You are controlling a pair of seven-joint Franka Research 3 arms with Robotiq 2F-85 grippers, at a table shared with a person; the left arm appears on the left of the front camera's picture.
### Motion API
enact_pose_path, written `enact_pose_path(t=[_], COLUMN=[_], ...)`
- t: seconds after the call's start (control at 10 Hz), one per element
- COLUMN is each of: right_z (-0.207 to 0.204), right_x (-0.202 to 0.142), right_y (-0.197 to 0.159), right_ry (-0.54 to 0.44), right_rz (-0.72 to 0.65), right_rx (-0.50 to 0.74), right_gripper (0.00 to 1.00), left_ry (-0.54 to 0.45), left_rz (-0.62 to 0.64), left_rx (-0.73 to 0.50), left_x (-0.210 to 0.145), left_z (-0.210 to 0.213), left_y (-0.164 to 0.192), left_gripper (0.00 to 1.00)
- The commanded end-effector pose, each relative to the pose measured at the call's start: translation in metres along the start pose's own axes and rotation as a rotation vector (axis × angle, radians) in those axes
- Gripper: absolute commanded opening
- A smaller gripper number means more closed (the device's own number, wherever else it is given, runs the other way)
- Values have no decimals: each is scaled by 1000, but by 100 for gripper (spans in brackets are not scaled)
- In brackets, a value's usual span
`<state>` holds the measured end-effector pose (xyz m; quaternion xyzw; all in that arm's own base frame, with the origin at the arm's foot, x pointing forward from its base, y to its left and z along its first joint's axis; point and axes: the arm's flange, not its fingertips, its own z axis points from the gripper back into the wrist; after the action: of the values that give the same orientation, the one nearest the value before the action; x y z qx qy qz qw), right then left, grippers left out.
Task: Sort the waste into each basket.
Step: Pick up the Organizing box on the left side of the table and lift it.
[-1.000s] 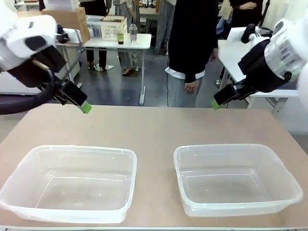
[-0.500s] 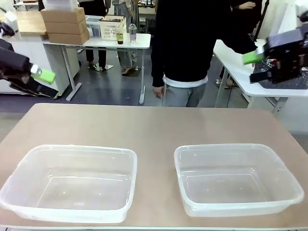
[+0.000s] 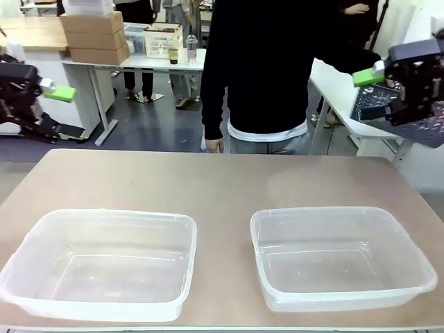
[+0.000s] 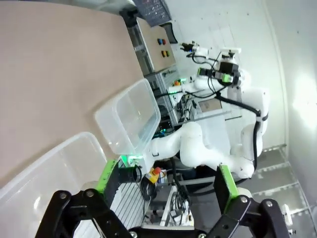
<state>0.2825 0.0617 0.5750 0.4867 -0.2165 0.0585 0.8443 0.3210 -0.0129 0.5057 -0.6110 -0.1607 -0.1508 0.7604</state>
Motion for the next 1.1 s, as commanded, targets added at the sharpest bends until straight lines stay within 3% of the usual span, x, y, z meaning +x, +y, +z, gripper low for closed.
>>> enact_pose_path(t=[0.0, 0.6, 0.7, 0.8, 1.0], right_z=[5, 9, -41, -88, -196], right_x=[5, 1, 8, 6, -30], right_y=[-1, -2, 22, 42, 76], right_ry=[-16, -14, 27, 89, 326], right_rz=[37, 13, 34, 23, -33], right_rx=[15, -7, -94, -117, -296], right_gripper=[100, 100, 100, 100, 100], left_ry=[1, 12, 98, 198, 385], left_rz=[-56, -31, -40, -53, -31], left_rx=[-24, 0, 206, 332, 762], left_x=[-1, -4, -3, -3, -26], left_z=[2, 5, 2, 12, 29], left_y=[-6, -7, -10, -23, -44], left_gripper=[100, 100, 100, 100, 100])
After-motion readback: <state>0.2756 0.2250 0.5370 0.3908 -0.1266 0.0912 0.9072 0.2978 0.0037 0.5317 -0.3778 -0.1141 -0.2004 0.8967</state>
